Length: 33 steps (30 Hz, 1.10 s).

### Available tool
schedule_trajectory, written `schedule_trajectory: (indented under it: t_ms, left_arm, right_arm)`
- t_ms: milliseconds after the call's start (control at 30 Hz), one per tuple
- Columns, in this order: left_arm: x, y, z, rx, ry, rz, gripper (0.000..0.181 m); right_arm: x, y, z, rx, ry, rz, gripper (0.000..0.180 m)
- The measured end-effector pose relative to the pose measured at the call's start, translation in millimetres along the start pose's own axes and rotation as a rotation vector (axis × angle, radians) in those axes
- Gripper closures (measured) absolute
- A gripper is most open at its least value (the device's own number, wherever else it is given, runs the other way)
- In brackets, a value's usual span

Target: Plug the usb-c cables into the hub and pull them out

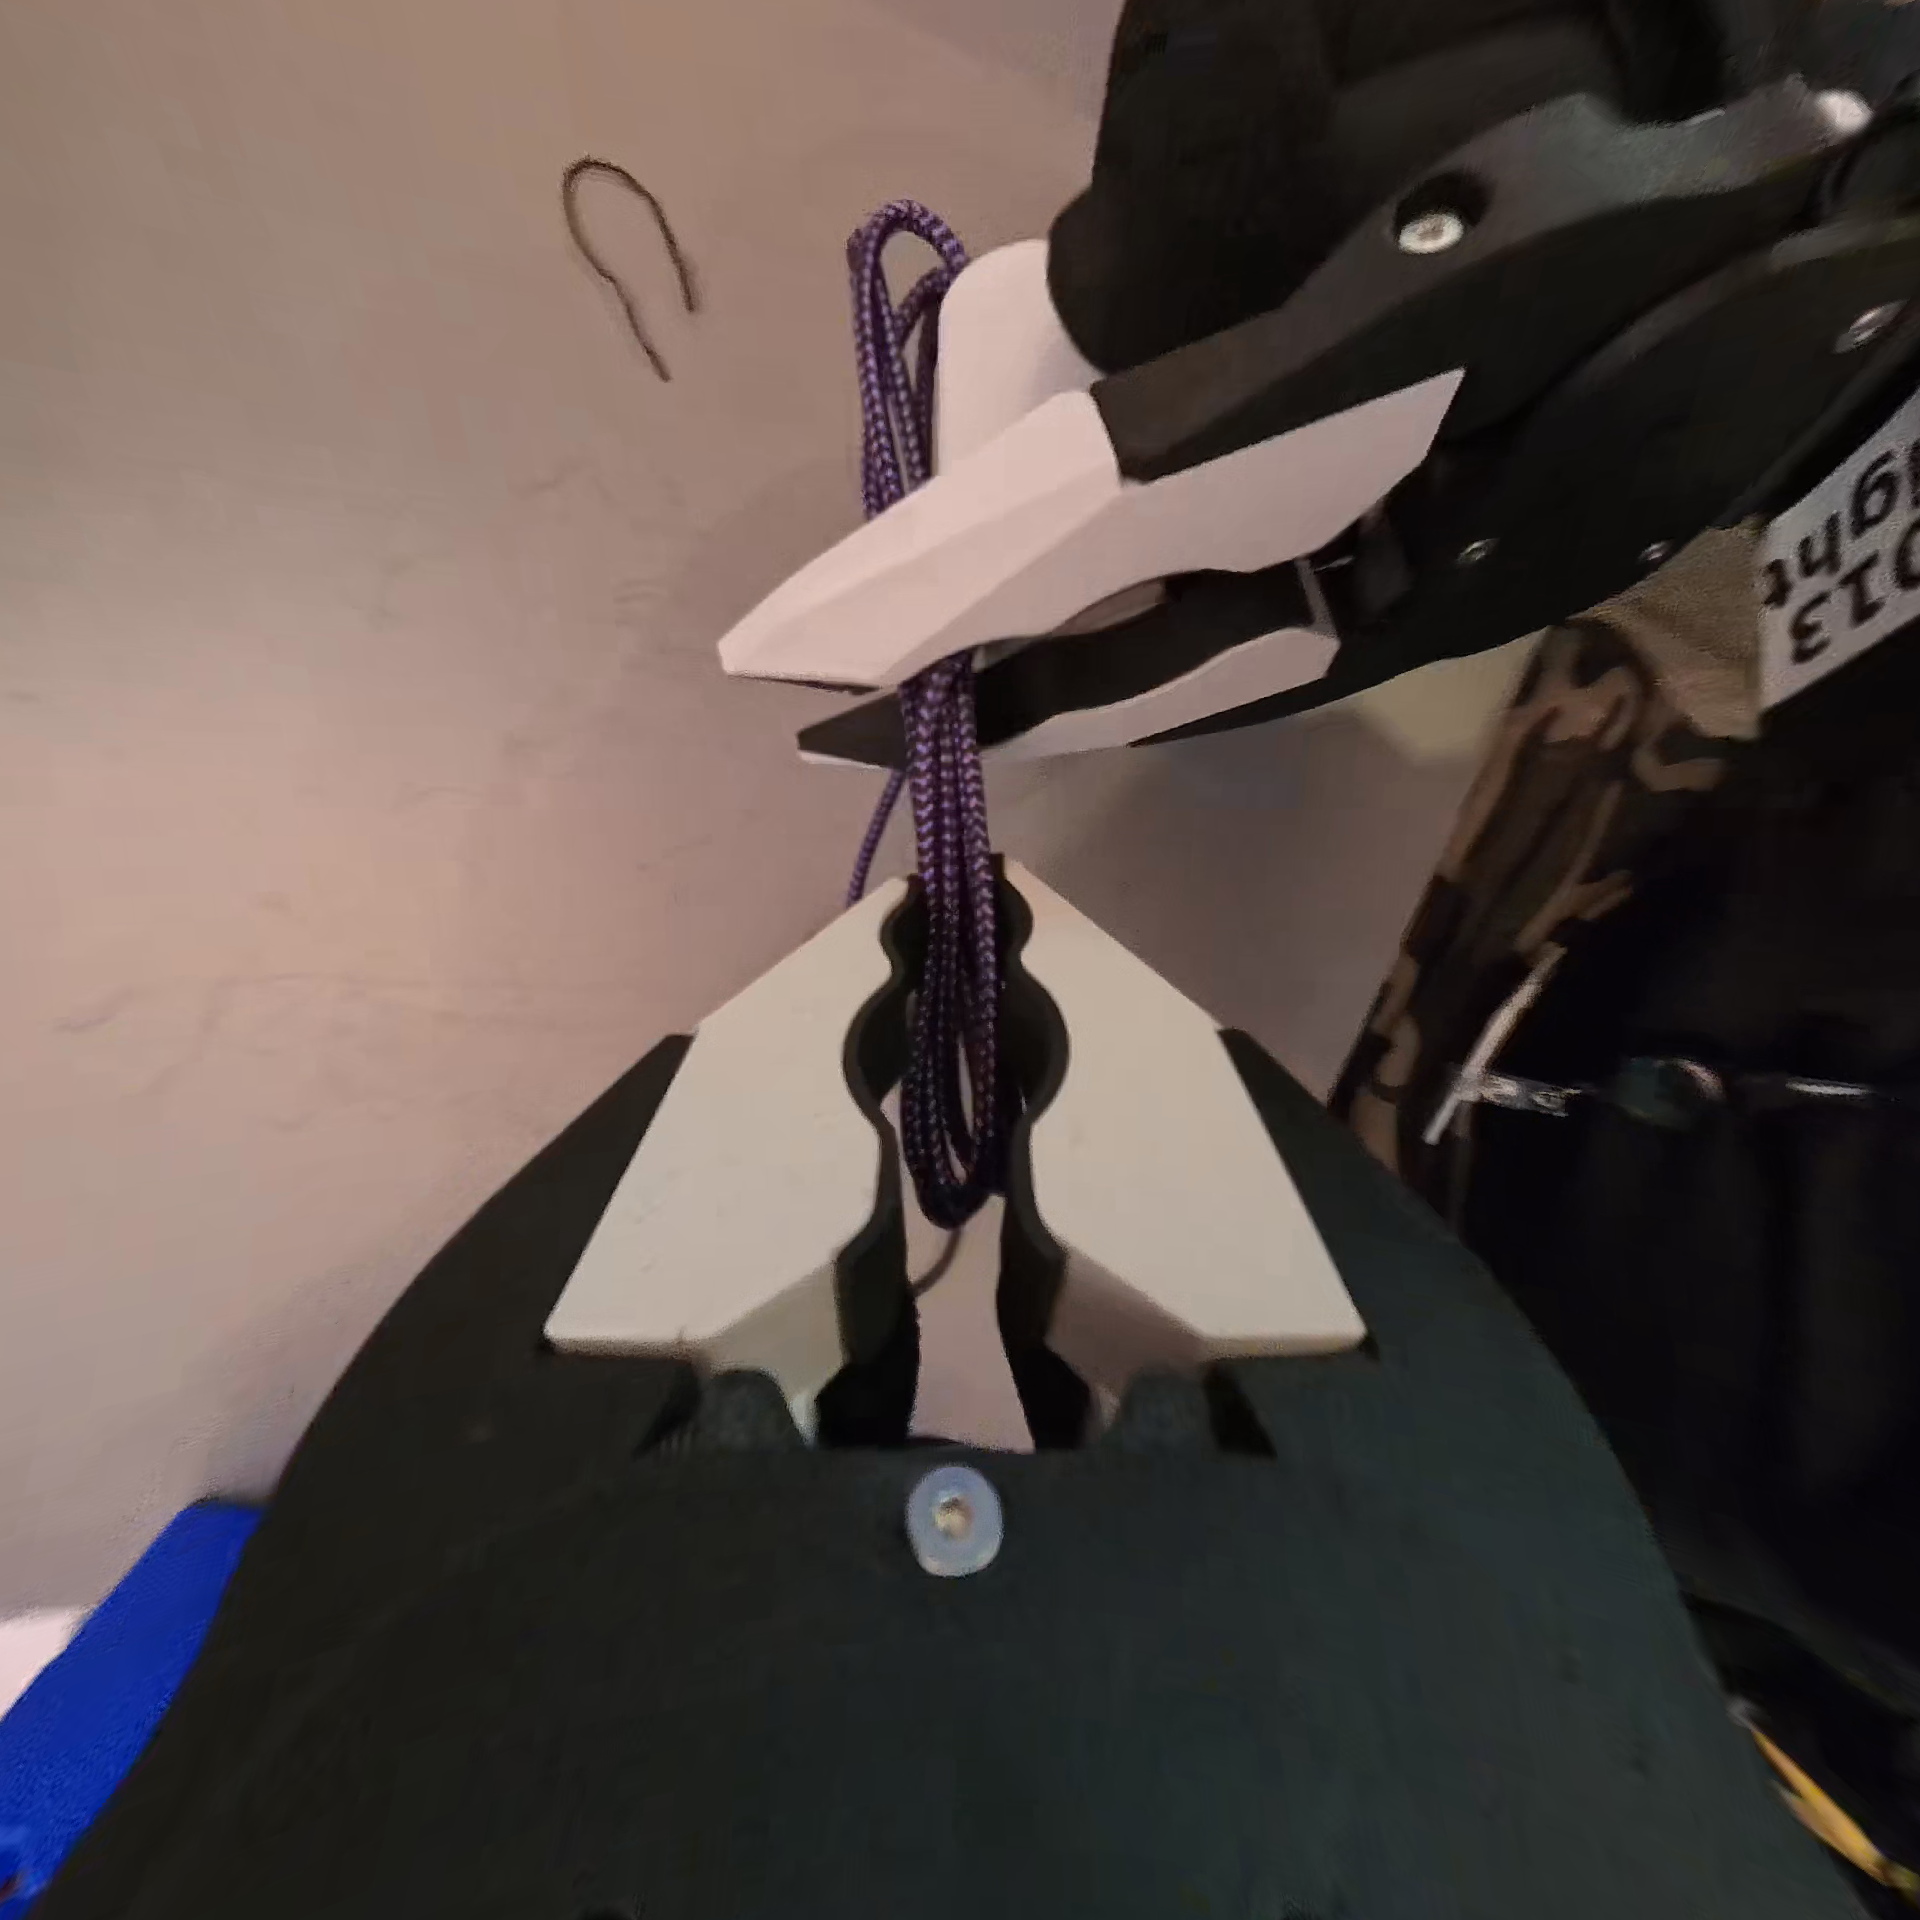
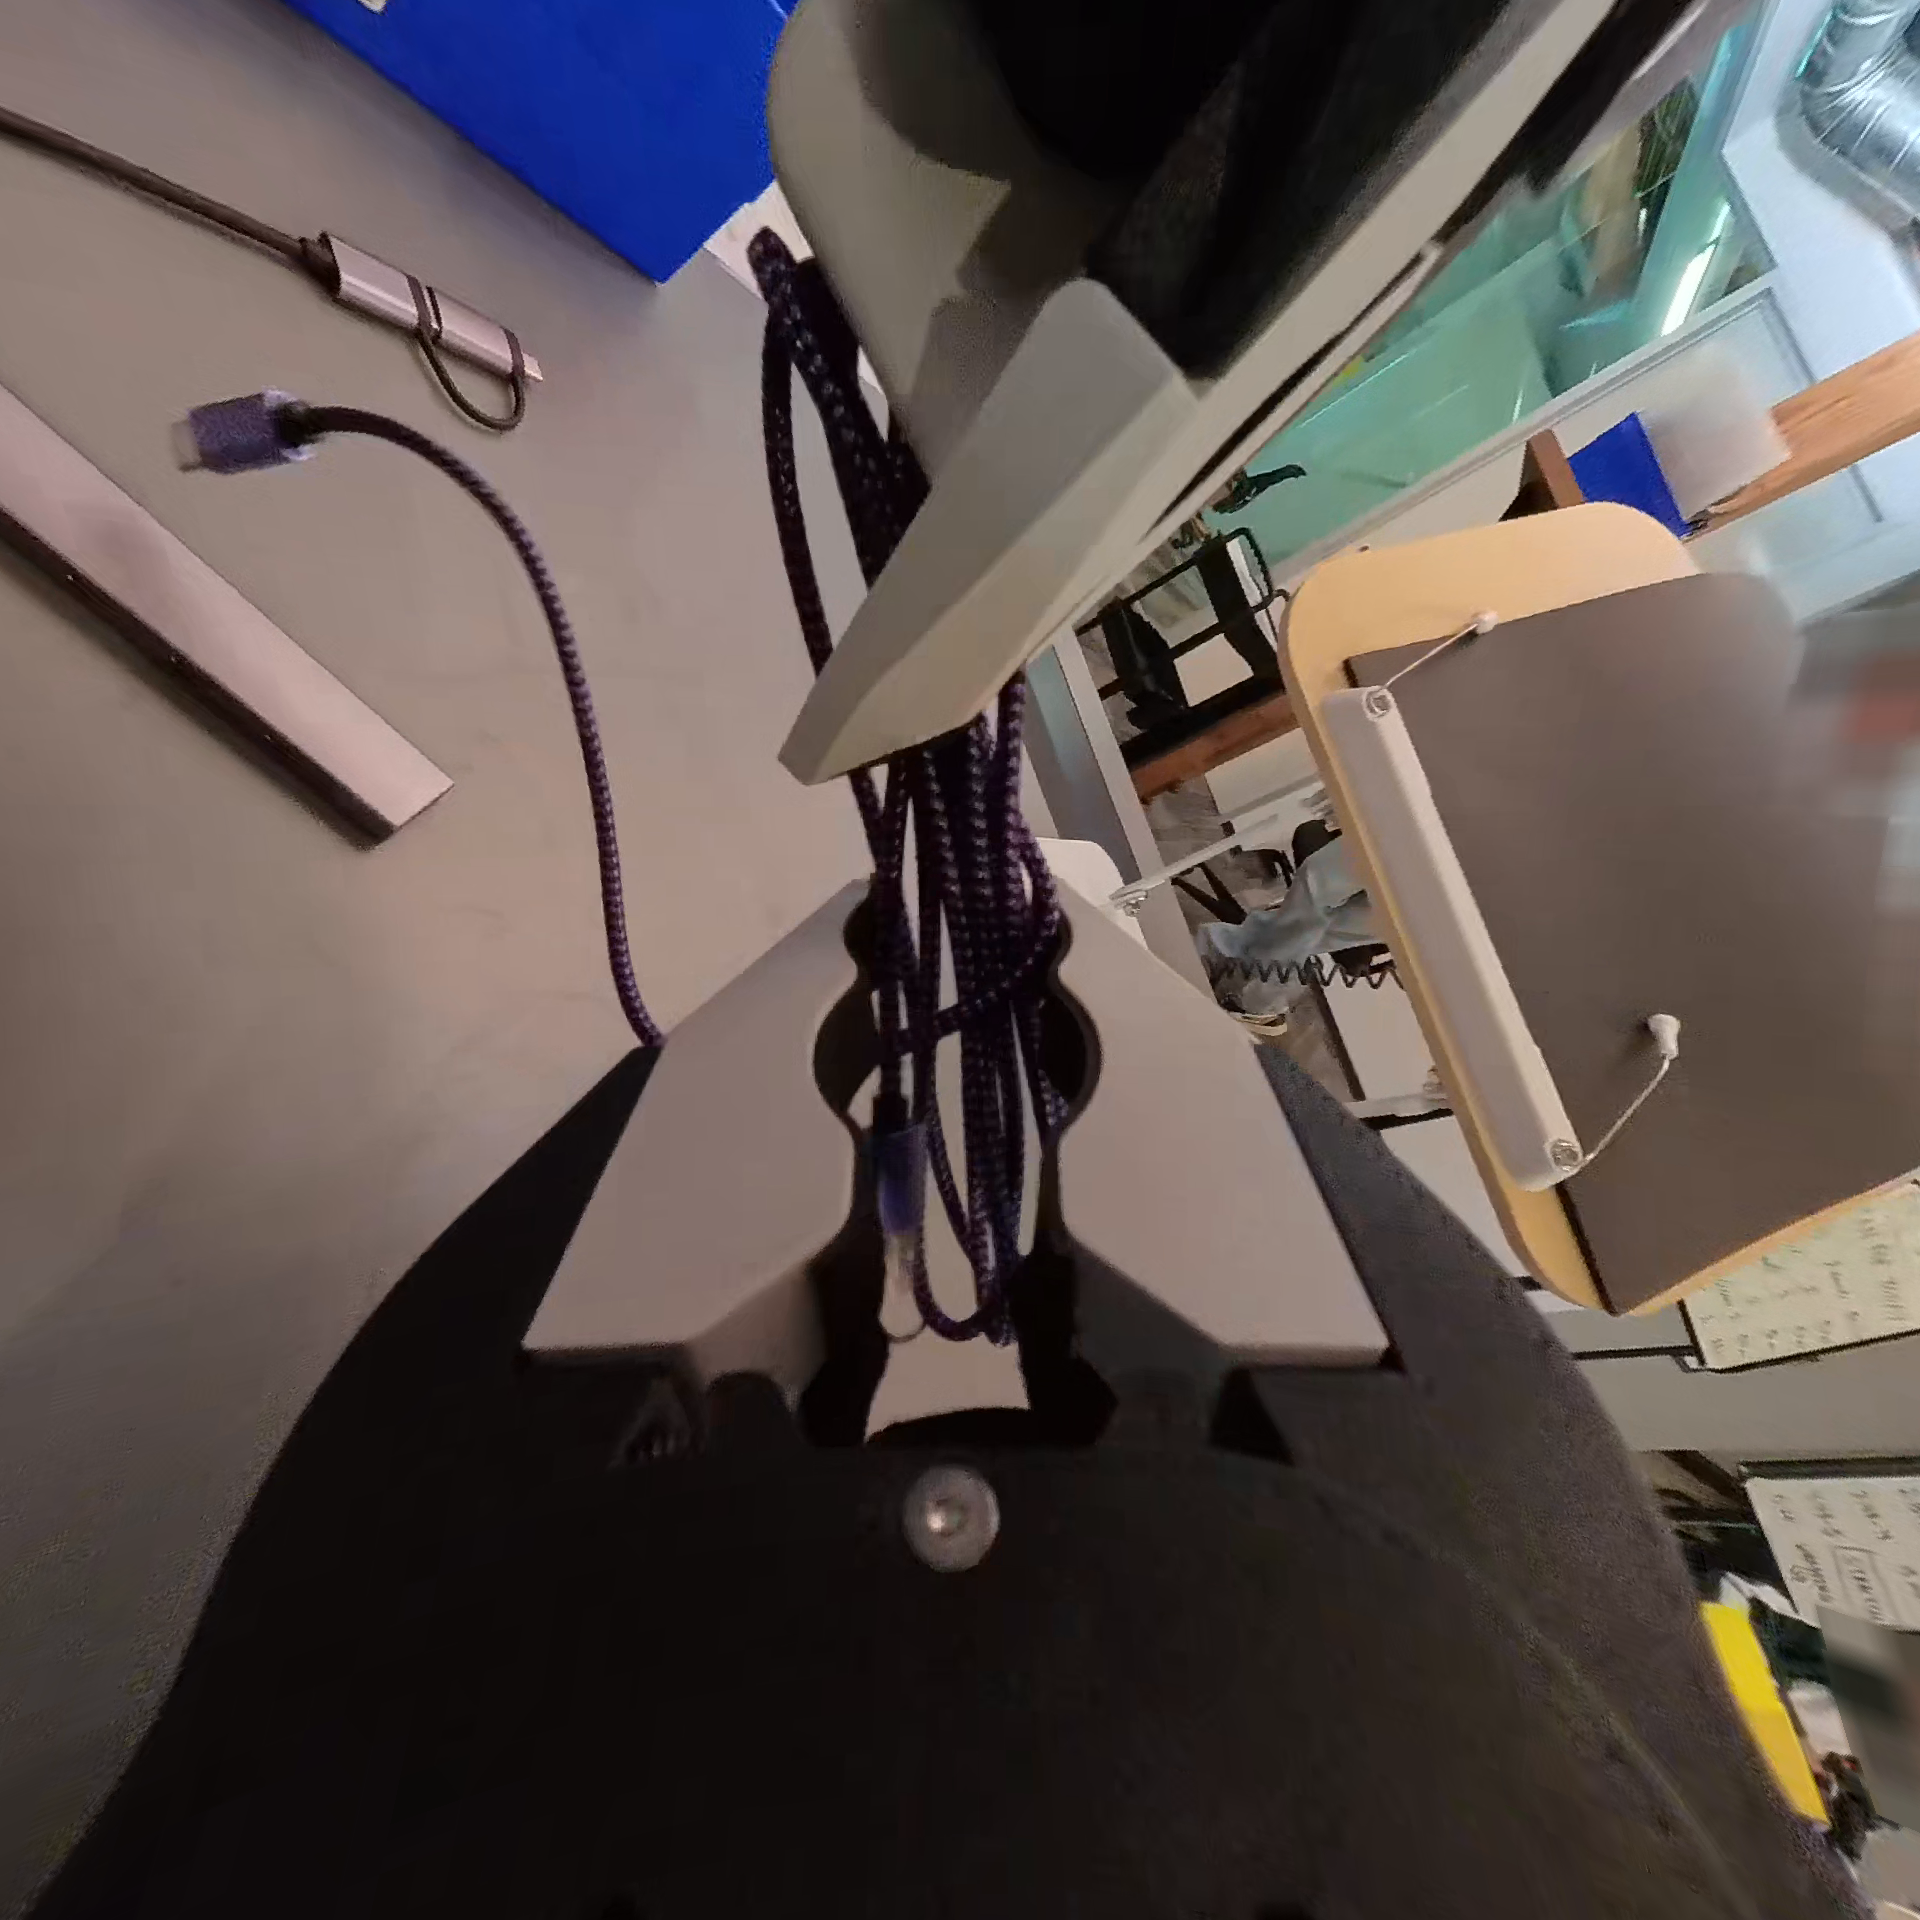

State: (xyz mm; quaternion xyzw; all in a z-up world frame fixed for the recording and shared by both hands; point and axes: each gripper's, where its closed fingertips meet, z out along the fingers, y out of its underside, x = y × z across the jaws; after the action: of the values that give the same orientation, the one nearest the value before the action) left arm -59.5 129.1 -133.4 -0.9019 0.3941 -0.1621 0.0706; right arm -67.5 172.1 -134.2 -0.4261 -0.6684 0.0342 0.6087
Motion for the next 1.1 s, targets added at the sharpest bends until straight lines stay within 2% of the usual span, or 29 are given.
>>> schedule_trajectory:
  t_ms: [33, 167, 300, 467, 567, 633, 767, 867, 1000, 1100]
  left_arm:
    - [0.8, 0.4, 0.7, 0.004, 0.036, -0.018, 0.172]
    - [0.9, 1.2, 5.1, 0.025, 0.121, -0.057, 0.171]
    - [-4.4, -1.7, 5.2, 0.038, 0.008, 0.045, 0.16]
    - [-10.4, -15.7, -3.7, 0.085, -0.312, 0.281, 0.139]
    - [-15.6, -23.0, -8.5, 0.067, -0.627, 0.502, 0.135]
    - [-18.0, -23.9, -7.9, 0.035, -0.768, 0.602, 0.137]
    - [-27.7, -18.0, 1.6, 0.018, -0.87, 0.697, 0.148]
    - [-24.1, -14.6, 7.4, 0.023, -0.862, 0.738, 0.163]
    - [-23.0, -10.9, 12.6, 0.002, -0.85, 0.749, 0.173]
    - [-22.9, -11.0, 13.9, 0.021, -0.83, 0.725, 0.172]
  right_arm:
    - [-0.5, 0.4, -0.6, -0.004, -0.002, -0.003, 0.161]
    - [-7.9, 3.9, -0.8, -0.014, -0.064, 0.043, 0.173]
    - [-15.8, 8.0, 1.6, -0.023, -0.131, 0.119, 0.175]
    - [-26.8, 13.0, 4.2, -0.024, -0.258, 0.297, 0.176]
    - [-29.9, 12.0, 2.0, -0.002, -0.324, 0.387, 0.176]
    - [-32.3, 9.4, 0.4, 0.016, -0.363, 0.433, 0.176]
    - [-36.0, 4.7, -2.4, 0.042, -0.426, 0.512, 0.176]
    - [-38.1, 3.9, -4.2, 0.053, -0.471, 0.563, 0.176]
    - [-40.2, 4.8, -5.1, 0.051, -0.496, 0.574, 0.177]
    - [-41.6, 5.4, -4.7, 0.049, -0.506, 0.577, 0.177]
